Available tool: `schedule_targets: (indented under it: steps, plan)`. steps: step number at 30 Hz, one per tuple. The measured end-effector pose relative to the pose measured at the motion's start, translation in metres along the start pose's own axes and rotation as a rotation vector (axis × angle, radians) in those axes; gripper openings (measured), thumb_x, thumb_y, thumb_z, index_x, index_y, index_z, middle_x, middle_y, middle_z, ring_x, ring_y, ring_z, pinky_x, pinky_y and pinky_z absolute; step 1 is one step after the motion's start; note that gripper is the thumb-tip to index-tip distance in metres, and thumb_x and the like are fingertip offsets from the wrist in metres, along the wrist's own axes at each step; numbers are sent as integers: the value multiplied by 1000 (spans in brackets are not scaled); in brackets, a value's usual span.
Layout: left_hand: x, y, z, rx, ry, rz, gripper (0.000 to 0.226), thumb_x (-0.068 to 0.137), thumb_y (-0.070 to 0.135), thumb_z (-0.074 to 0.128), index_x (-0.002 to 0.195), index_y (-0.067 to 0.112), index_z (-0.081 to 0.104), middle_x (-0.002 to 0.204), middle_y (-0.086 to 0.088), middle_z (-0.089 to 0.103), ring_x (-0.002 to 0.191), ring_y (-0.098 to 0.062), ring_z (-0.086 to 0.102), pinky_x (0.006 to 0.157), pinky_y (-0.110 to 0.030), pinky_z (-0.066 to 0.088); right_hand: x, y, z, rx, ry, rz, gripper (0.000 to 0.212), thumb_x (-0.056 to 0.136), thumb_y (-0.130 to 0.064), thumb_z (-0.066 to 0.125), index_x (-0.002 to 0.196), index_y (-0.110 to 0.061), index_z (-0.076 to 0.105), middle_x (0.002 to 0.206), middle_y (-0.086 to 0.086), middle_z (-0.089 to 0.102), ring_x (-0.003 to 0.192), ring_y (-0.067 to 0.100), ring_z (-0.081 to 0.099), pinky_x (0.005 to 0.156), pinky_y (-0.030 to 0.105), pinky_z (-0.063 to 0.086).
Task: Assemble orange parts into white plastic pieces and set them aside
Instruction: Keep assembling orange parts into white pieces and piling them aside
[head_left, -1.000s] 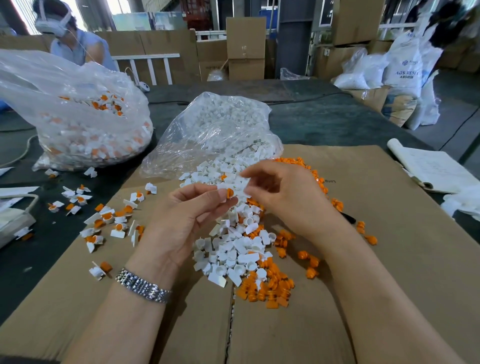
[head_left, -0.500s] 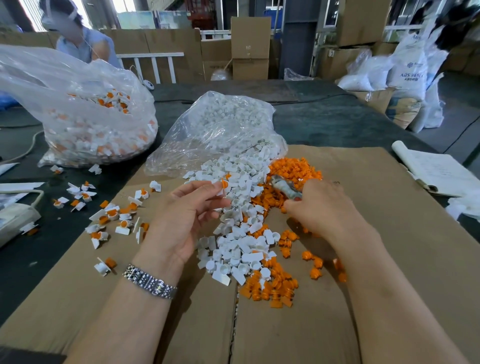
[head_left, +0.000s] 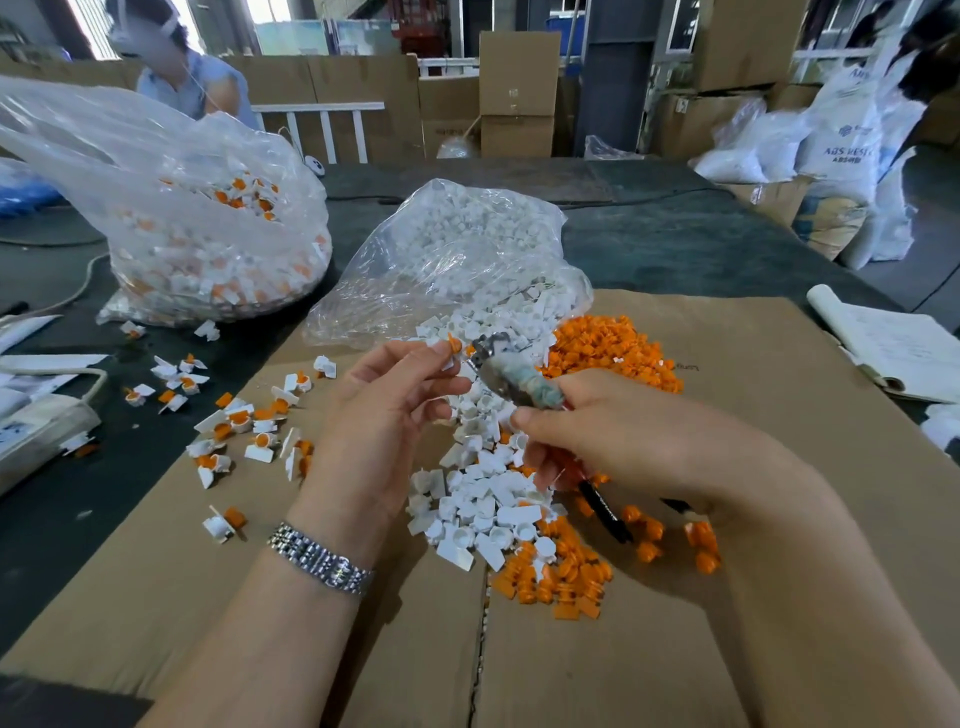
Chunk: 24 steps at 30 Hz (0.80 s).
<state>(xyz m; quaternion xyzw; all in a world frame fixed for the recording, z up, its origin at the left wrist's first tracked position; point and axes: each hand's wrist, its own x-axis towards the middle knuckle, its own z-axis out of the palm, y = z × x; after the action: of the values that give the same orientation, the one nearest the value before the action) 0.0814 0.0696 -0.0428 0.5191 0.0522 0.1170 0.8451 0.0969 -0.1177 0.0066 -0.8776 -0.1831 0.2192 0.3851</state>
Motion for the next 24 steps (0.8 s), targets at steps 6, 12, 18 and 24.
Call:
schedule_targets:
  steps: [6, 12, 18, 24]
  plan:
    - [2, -2, -1, 27, 20, 23, 11, 87, 13, 76, 89, 9, 67, 80, -7, 70, 65, -13, 66, 50, -18, 48, 1, -5, 9, -21, -2, -23, 32, 104, -39, 47, 98, -10, 61, 92, 5, 73, 70, 6, 68, 71, 25, 55]
    - [1, -3, 0, 67, 13, 28, 9, 91, 9, 73, 85, 10, 66, 80, -8, 68, 65, -14, 64, 51, -19, 48, 0, -5, 9, 35, -19, -35, 29, 105, -38, 46, 103, -14, 61, 94, 3, 73, 78, 10, 71, 67, 22, 52]
    - [-2, -2, 2, 121, 2, 34, 8, 91, 7, 73, 86, 7, 66, 77, -8, 68, 64, -15, 63, 53, -20, 49, -2, -2, 8, -25, 37, -49, 39, 103, -43, 46, 85, -12, 60, 62, -5, 64, 53, 4, 60, 50, 14, 44]
    - [-4, -2, 1, 130, -13, 22, 7, 91, 8, 71, 87, 4, 67, 78, -9, 69, 64, -15, 65, 56, -20, 52, -2, -5, 15, -135, 137, -76, 46, 100, -50, 49, 78, -11, 56, 63, 6, 59, 53, 16, 55, 57, 37, 55]
